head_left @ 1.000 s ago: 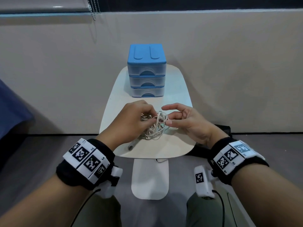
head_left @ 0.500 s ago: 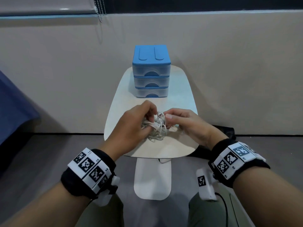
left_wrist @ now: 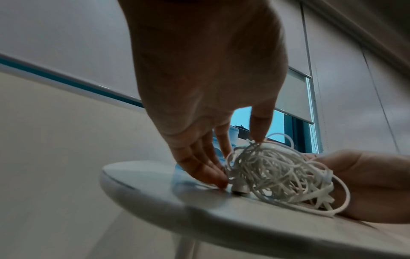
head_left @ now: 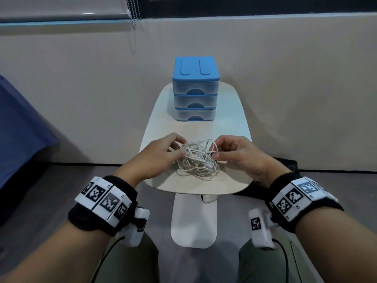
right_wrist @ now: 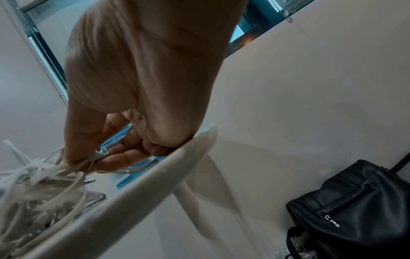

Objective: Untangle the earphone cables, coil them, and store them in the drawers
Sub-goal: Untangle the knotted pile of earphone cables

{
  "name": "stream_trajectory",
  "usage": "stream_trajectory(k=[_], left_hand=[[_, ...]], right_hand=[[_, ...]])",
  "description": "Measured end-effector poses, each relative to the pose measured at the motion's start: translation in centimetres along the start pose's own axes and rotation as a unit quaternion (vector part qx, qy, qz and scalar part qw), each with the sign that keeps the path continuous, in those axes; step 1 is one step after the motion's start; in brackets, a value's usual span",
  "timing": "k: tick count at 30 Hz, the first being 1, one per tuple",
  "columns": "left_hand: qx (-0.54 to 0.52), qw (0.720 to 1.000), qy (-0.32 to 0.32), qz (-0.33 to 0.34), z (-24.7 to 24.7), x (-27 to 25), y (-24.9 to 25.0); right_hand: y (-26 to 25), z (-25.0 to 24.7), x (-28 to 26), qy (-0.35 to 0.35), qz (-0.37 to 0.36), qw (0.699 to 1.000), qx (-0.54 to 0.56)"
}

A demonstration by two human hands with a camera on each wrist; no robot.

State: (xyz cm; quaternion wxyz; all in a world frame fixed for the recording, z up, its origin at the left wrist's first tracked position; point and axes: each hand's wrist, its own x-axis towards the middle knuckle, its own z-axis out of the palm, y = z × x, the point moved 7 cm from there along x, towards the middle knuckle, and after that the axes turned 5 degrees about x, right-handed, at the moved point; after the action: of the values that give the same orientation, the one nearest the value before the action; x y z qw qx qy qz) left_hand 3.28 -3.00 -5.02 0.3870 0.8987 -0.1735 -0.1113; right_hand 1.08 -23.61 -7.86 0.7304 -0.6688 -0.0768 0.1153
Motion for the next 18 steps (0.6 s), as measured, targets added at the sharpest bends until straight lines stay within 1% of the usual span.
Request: stream_trajectory(k=[2,3,7,9,11,13,14,16,18], left_hand=[[-0.055,0.998,-0.039,-0.012,1.0,-0.2,0.1],[-0.070,0.996,-0.046,-0.008,1.3,-0.4,0.4],[-0.112,0.993,-0.026,0.034,1.3,-0.5,1.2],[-0.121,0.992,-0.016,0.042,1.3,-0.5,1.3],[-0.132,0.991,-0.005,0.037,1.3,-0.7,1.3],[-0.143,0.989,0.013,0.022,1.1,-0.8,1.1],[-0.143,0.989,0.022,0.013,1.0,-0.7,0.9],[-0.143,0.989,0.035,-0.002,0.7,-0.6,0.6],[-0.150,0.988,0.038,-0.009,0.6,-0.5,0.5]], right_hand=[[0.0,-0.1,0.0,0.007,0.001,1.000,0.003],[0.1,-0.1,0.0,0.010,0.001,1.000,0.004],[0.0,0.0,0.0,0.012,-0.003,1.000,0.002],[-0.1,-0.1,0.1,0.034,-0.006,0.999,-0.005],[-0.5,-0.4,0.1,0.092,-0.021,0.995,-0.043],[-1.1,-0.2,-0.6,0.154,-0.049,0.981,-0.107],[-1.5,0.2,-1.2,0.164,-0.069,0.974,-0.140],[-2.2,1.9,-2.2,0.139,-0.104,0.965,-0.197],[-2.4,3.5,-2.7,0.112,-0.123,0.950,-0.264]])
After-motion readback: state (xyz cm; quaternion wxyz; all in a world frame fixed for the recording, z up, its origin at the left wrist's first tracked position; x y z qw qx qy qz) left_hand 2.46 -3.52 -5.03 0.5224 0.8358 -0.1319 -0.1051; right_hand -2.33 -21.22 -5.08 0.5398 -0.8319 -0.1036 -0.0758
